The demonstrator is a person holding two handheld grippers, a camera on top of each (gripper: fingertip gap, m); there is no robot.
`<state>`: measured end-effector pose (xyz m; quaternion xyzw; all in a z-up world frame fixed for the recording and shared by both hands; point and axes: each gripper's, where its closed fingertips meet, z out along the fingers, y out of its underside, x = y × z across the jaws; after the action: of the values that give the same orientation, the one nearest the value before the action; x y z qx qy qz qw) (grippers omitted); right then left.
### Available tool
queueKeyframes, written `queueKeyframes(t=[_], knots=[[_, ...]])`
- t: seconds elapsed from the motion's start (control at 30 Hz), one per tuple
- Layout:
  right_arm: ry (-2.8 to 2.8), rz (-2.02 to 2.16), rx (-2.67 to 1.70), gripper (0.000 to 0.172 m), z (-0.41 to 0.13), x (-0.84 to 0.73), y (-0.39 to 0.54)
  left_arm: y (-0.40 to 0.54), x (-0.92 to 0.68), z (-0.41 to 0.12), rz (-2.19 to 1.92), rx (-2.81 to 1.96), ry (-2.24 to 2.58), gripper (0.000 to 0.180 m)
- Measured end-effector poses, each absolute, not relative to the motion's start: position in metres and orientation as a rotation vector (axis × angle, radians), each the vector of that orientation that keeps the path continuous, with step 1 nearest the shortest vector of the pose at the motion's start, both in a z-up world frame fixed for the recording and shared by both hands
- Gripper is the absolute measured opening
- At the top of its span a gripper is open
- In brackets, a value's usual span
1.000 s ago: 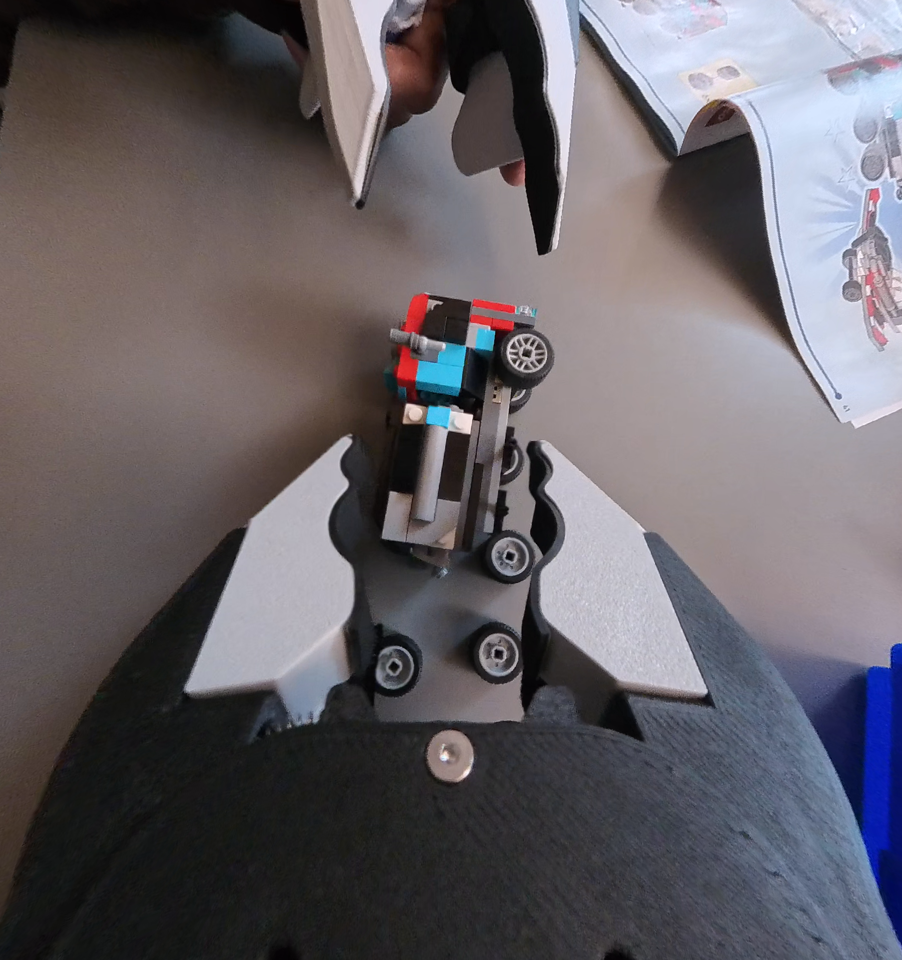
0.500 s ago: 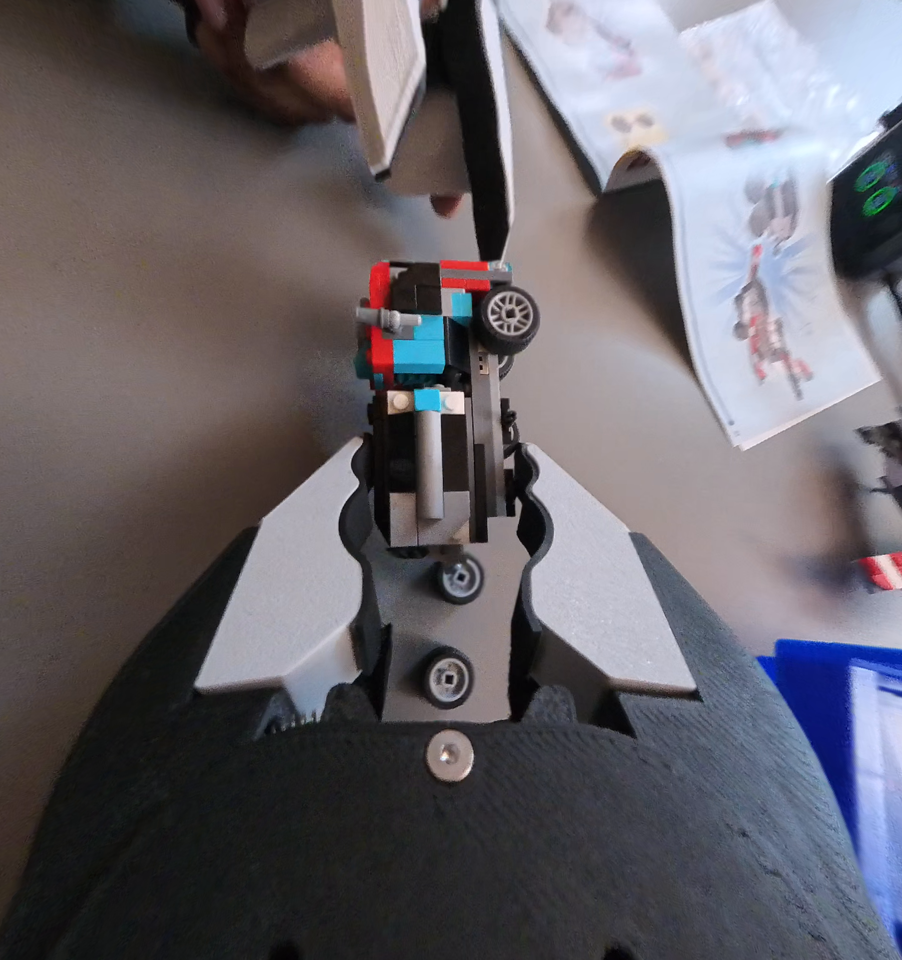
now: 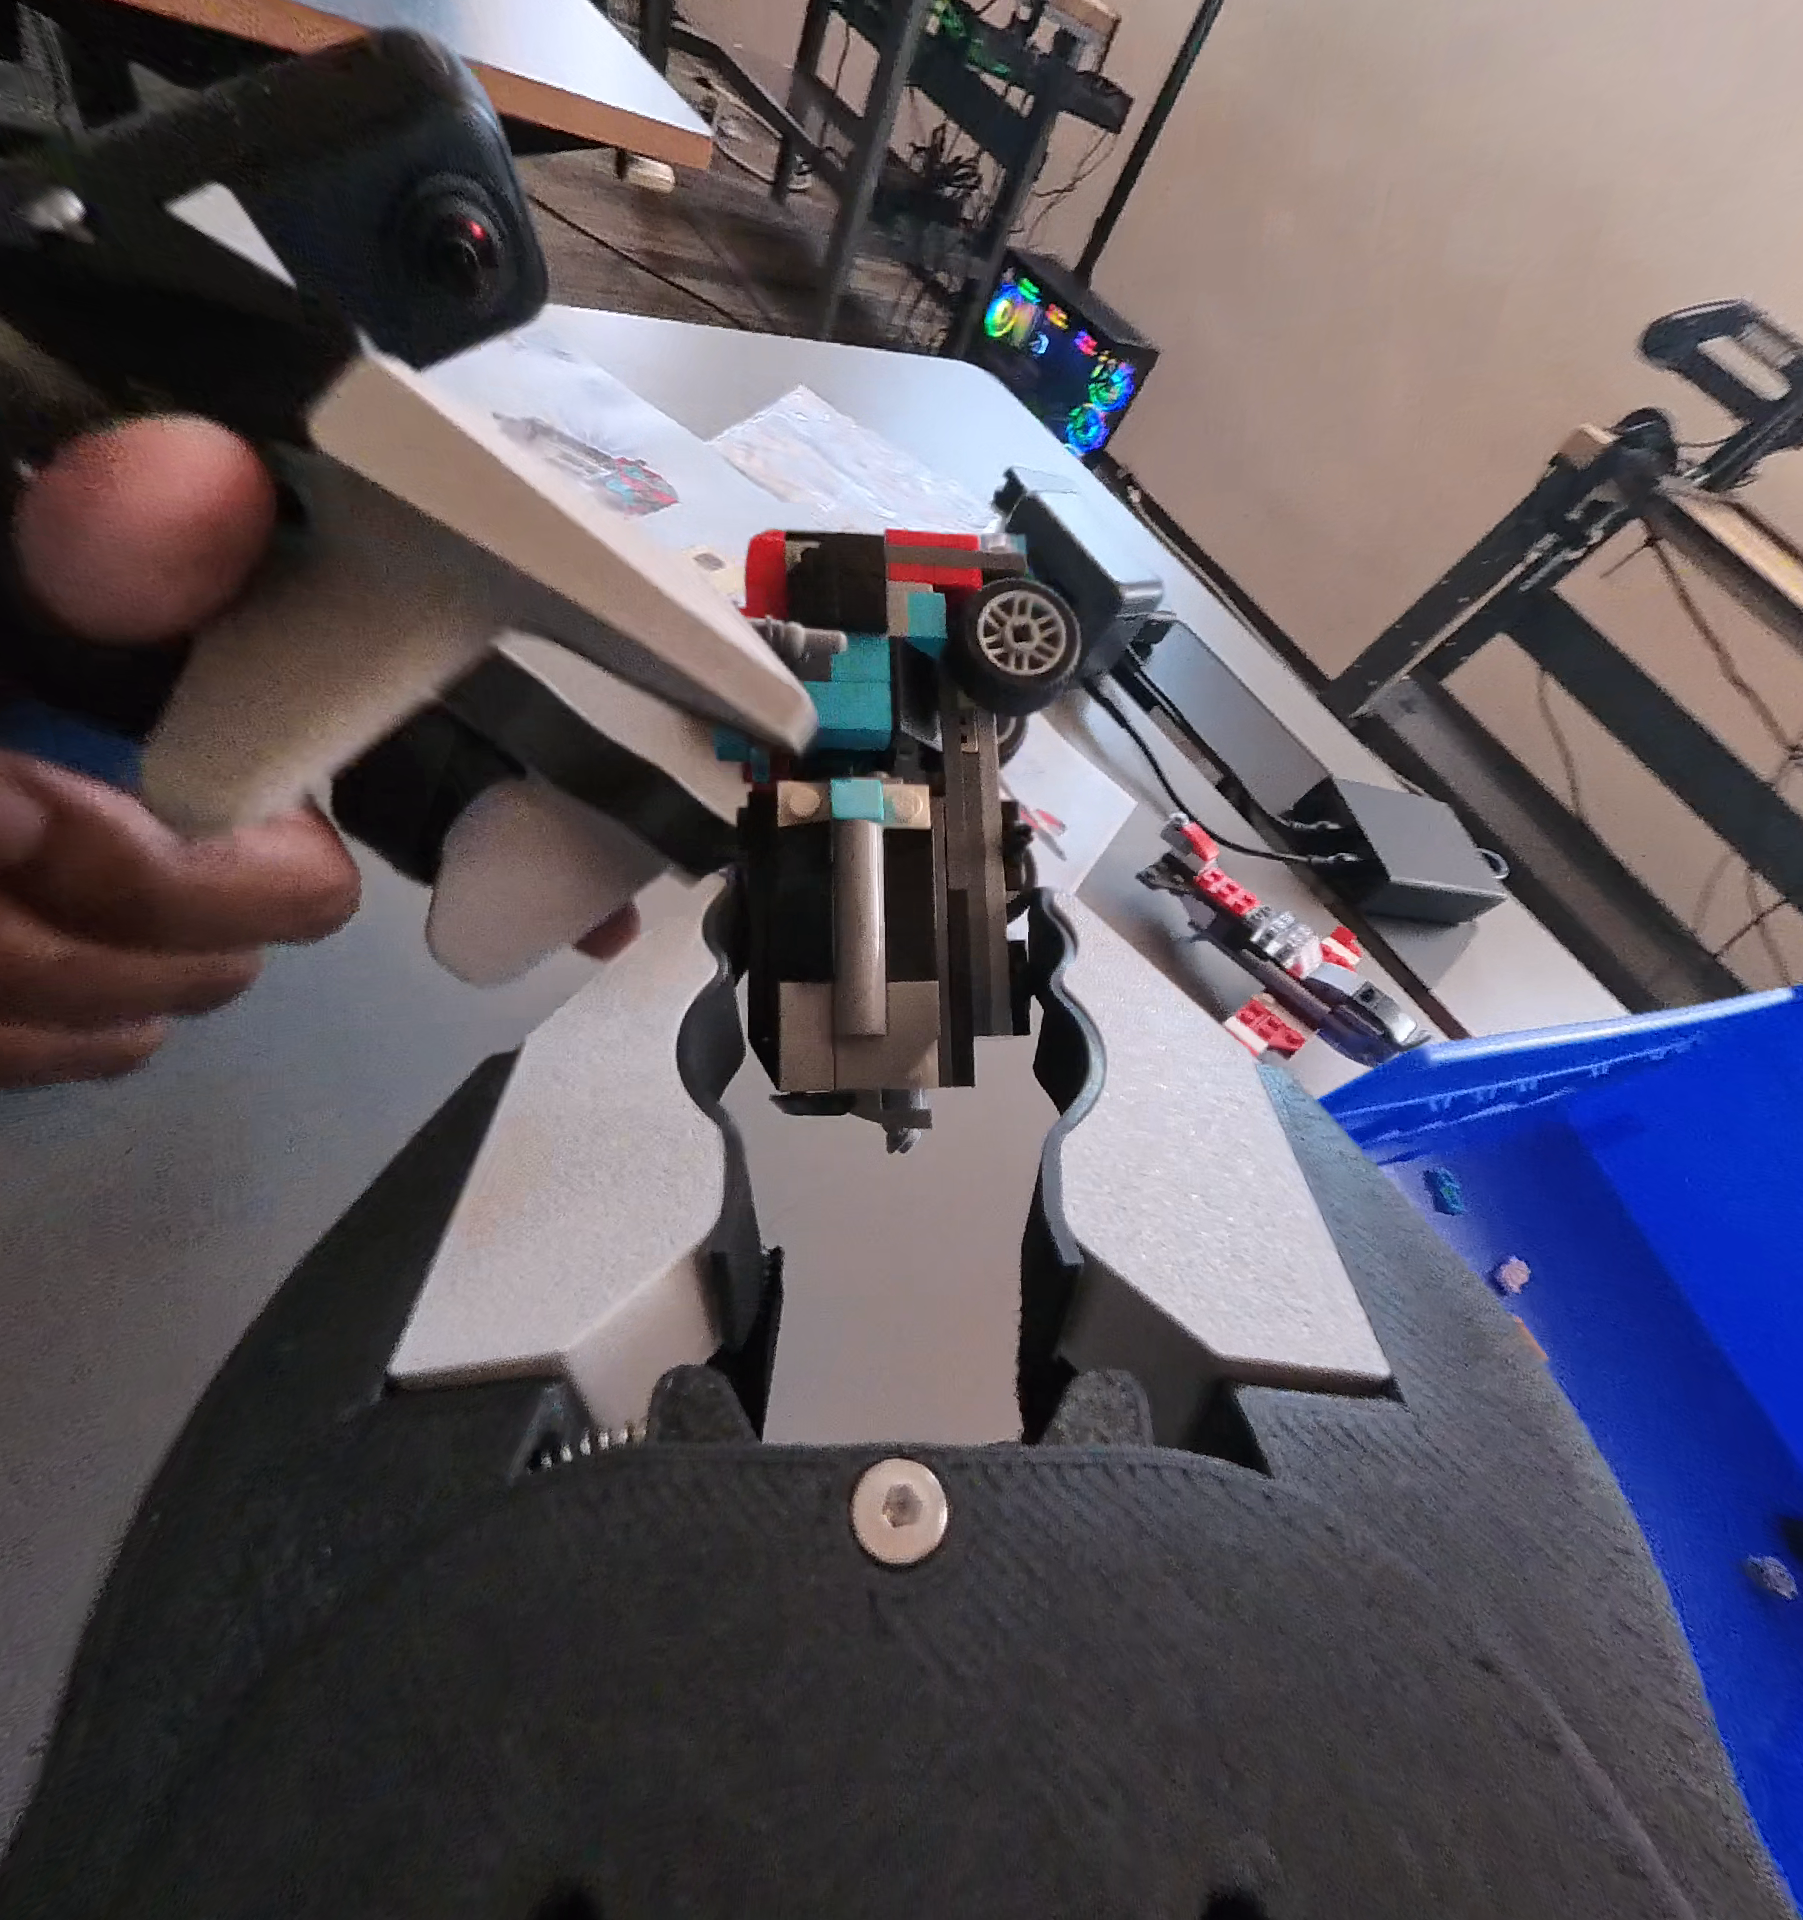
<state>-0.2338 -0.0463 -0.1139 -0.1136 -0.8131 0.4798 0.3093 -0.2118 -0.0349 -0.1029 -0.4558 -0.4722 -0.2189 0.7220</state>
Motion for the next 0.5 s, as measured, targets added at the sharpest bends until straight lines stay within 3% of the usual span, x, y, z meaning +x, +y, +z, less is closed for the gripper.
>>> queueKeyframes(t=[0.1,0.23,0.5], knots=[[-2.122,1.252,-0.297,0.054,-0.114,-0.233,-0.048,-0.023,-0.214,-0.106,-0.496,-0.983,-1.077,0.077],[-2.102,1.267,-0.309,0.054,-0.114,-0.233,-0.049,-0.026,-0.223,-0.103,-0.448,-0.921,-1.089,0.045],[-2.136,1.37,-0.318,0.059,-0.107,-0.235,-0.043,-0.029,-0.237,-0.102,-0.377,-0.989,-1.077,0.045]])
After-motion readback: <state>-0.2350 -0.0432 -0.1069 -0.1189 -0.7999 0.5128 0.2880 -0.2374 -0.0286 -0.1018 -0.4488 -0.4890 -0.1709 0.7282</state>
